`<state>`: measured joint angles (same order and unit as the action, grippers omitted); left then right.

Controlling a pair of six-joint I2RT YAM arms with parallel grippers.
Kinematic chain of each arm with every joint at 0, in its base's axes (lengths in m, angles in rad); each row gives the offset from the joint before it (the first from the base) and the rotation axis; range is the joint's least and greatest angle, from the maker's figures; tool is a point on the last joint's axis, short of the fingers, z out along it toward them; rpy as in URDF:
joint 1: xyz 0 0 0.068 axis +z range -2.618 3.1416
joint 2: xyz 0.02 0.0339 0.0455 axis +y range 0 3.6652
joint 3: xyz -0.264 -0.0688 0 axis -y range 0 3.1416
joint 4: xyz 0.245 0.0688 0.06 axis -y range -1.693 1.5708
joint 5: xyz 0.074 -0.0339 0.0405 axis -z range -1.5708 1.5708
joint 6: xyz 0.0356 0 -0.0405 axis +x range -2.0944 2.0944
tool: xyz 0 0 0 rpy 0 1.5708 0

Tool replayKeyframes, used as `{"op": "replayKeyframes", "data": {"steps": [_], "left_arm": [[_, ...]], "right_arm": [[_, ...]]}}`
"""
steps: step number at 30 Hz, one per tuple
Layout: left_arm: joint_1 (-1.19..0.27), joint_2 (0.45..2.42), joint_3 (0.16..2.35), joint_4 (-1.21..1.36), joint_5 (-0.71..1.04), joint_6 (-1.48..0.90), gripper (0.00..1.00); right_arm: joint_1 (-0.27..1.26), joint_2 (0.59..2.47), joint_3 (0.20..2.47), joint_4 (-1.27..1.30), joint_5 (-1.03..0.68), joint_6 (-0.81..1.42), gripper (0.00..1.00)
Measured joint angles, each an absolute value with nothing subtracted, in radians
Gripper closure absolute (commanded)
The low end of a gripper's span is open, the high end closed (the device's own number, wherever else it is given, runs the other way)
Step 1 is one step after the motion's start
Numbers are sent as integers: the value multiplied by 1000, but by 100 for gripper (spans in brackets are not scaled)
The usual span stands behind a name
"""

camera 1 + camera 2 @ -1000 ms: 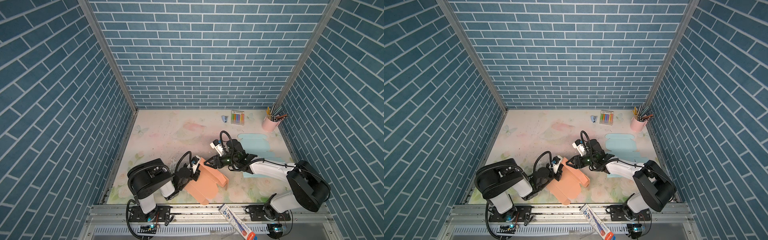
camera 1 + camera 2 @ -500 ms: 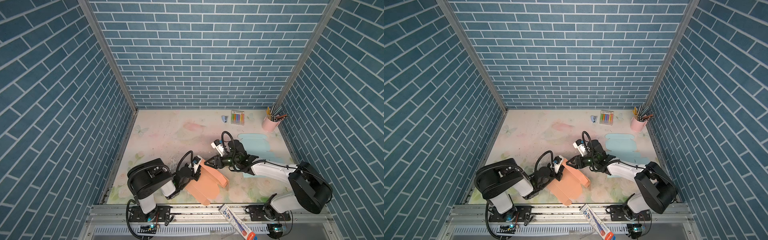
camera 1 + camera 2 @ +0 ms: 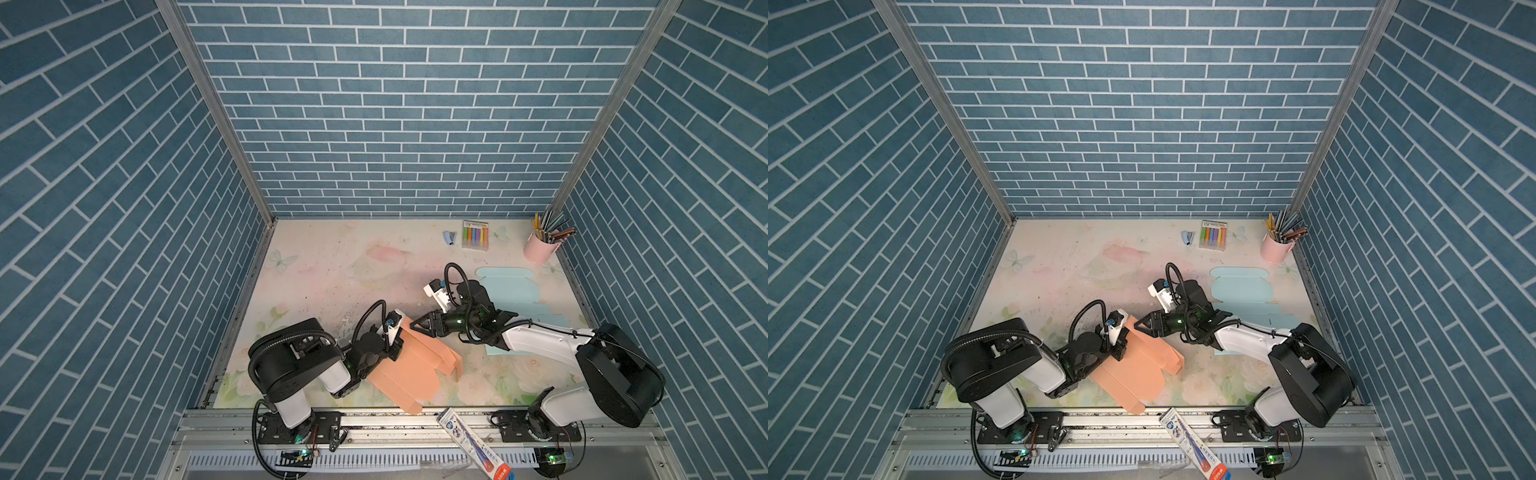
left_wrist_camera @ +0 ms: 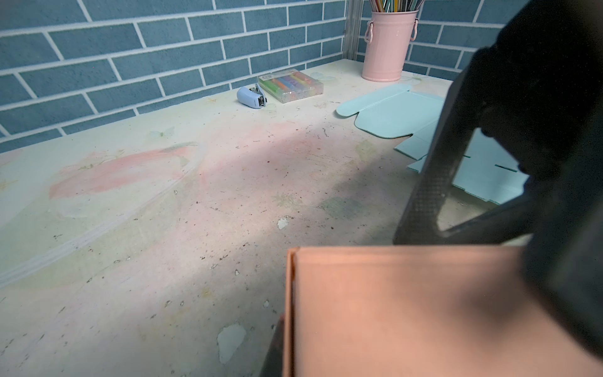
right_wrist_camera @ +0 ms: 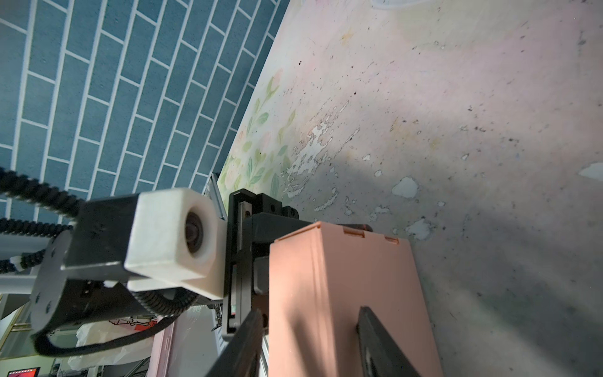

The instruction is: Fold the paper box

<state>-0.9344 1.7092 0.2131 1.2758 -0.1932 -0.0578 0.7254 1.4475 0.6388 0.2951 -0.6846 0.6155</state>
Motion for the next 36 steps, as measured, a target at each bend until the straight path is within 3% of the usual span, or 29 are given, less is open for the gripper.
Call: {"op": "replayKeyframes", "data": {"steps": [5, 17, 36], "left_arm": [[-934, 1699, 219, 1251, -198, -70, 95], [-935, 1613, 228, 1153, -235, -121, 91], [-935, 1713, 233, 1243, -197, -91, 89]], "right_arm": [[725, 1398, 661, 171, -620, 554, 52], [725, 1009, 721, -35, -343, 379, 50], [782, 1390, 721, 91, -471, 444, 52]]}}
